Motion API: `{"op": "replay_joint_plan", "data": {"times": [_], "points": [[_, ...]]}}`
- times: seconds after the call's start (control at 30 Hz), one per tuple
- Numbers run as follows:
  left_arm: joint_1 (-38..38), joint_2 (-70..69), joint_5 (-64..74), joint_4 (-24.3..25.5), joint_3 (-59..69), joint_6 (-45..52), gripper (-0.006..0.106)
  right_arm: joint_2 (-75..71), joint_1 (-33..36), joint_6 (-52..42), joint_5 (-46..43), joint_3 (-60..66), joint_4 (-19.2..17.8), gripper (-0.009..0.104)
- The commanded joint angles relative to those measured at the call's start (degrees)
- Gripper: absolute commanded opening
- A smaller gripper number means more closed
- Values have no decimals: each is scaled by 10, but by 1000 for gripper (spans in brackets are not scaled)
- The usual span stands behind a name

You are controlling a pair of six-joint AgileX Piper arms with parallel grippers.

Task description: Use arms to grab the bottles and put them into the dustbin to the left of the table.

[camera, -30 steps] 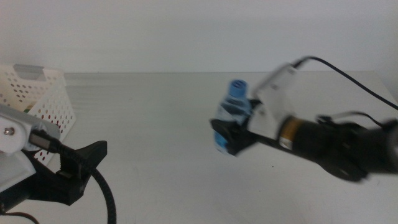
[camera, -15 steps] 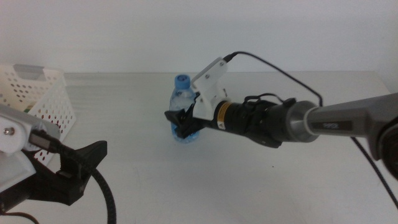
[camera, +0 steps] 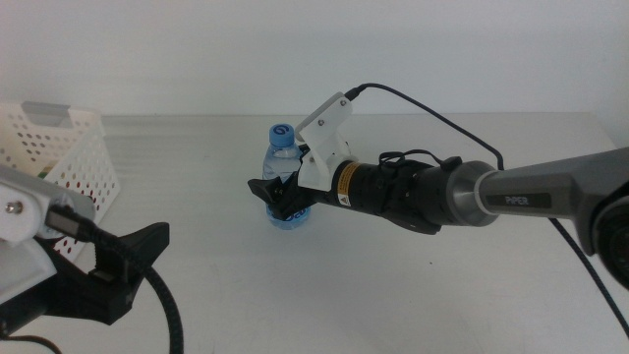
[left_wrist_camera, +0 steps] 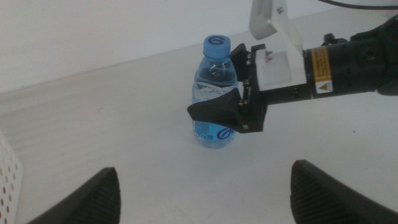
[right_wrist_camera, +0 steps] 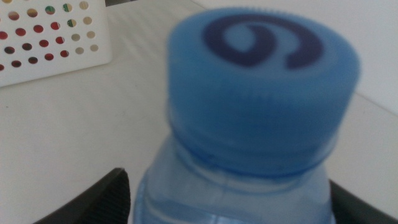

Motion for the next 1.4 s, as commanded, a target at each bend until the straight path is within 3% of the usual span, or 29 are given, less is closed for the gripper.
{"op": "replay_joint_plan", "data": {"times": [0.0, 0.4, 0.83, 1.0, 1.07, 1.17, 1.37], "points": [[-3, -2, -46, 0, -15, -10, 90, -62, 1, 12, -40, 1, 4, 87], [-3, -2, -46, 0, -15, -10, 90, -280, -5, 14, -29, 227, -10, 81], [-3, -2, -46, 0, -15, -10, 90, -542, -5, 118, 121, 365, -60, 80], [-3, -2, -46, 0, -15, -10, 90, -585, -5, 143, 130, 393, -62, 77], [-3, -2, -46, 0, -15, -10, 90, -605, -5, 138, 140, 408, -29, 77], [-3, -2, -46, 0, -15, -10, 90, -632, 6, 77, 169, 427, 63, 77], [-3, -2, -46, 0, -15, -10, 90, -660, 35, -200, 206, 439, 272, 77]]}}
